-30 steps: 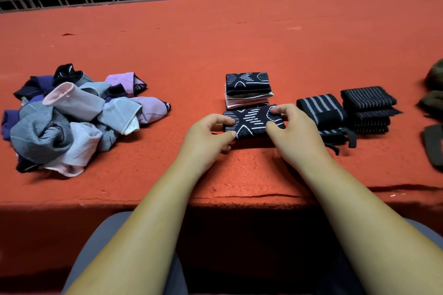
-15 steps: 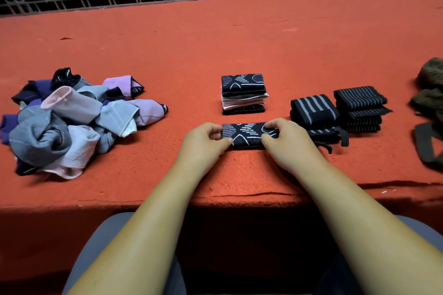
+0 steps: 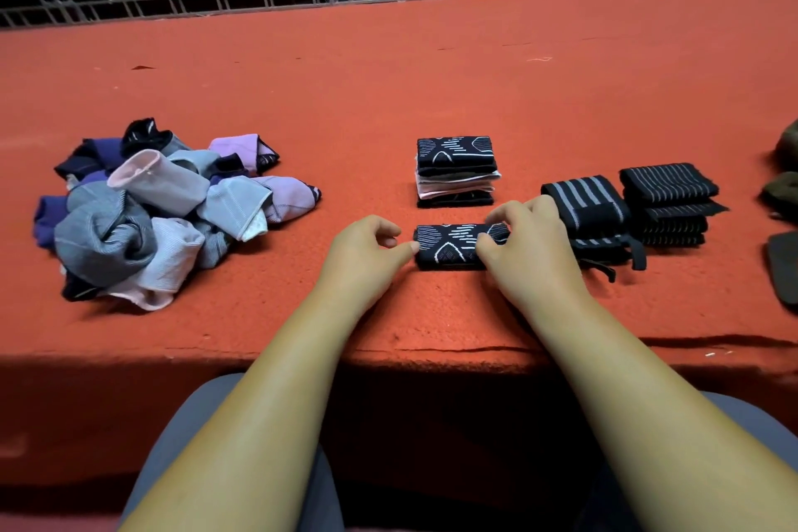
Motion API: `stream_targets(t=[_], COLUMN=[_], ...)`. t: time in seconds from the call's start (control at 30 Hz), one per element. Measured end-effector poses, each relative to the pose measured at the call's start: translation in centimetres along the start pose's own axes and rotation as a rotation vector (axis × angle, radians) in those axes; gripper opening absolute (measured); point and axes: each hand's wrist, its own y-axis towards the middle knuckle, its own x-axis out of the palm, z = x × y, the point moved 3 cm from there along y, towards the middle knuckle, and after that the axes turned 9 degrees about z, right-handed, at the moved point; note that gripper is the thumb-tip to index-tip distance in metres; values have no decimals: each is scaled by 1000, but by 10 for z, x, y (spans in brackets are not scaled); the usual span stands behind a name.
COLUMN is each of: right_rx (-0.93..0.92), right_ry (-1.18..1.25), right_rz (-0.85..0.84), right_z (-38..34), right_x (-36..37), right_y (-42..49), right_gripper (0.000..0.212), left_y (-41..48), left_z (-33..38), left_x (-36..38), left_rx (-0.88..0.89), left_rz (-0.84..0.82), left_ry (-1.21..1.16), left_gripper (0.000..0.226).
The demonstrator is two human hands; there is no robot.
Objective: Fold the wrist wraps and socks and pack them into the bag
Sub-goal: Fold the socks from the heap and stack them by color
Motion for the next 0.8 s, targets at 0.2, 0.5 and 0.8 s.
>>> stream_targets(t=[0.2,0.5,0.8], right_rx=[-128,-307,-328], right_ry=[171,300,370], right_rz=[-26,-111,-136], right_z=[-37,-72,-69], right_x=[12,55,56], right_y=[-8,-30,-40], right_gripper=[9,7,10], left_y=[14,9,10], left_z=[-17,-70,-50], left_x=[-56,-105,-129], left_rx=[133,-42,337], left_rz=[234,234,459], left_ry=[326,789,304], left_gripper=[33,55,51])
